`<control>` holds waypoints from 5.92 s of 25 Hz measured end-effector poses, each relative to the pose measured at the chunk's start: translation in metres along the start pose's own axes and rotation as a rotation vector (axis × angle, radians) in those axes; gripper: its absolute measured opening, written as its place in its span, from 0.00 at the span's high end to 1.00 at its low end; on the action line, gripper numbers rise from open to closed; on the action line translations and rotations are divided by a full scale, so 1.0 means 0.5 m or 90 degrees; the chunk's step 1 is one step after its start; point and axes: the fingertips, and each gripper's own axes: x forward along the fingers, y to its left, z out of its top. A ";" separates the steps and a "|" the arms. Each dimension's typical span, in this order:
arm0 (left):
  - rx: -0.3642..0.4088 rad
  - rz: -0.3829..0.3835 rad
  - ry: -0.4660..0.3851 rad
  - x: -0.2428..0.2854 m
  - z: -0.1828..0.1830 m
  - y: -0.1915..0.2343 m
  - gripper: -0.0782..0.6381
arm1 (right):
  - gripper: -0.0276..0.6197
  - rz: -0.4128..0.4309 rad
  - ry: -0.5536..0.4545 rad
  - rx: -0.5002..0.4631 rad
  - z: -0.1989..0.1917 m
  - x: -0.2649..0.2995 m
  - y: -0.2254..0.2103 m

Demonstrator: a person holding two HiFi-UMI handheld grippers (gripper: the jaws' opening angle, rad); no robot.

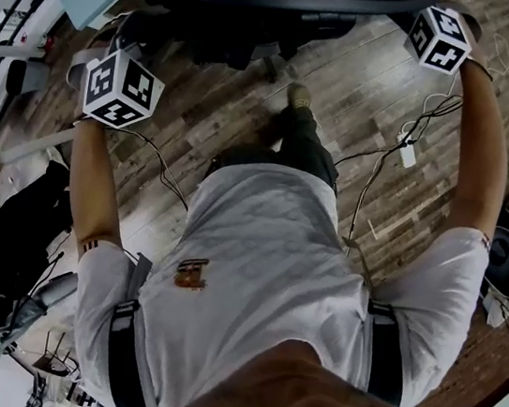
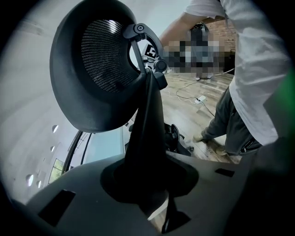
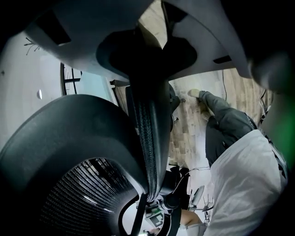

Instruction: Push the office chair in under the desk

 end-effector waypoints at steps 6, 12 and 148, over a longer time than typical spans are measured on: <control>-0.028 0.011 0.023 0.066 0.014 0.063 0.73 | 0.75 0.000 -0.009 -0.020 -0.064 0.063 -0.095; -0.060 0.029 0.054 0.122 0.045 0.109 0.73 | 0.75 0.003 -0.035 -0.057 -0.114 0.099 -0.180; -0.498 0.296 -0.554 0.145 0.563 0.351 0.87 | 0.91 -0.107 -0.877 0.459 0.109 -0.177 -0.310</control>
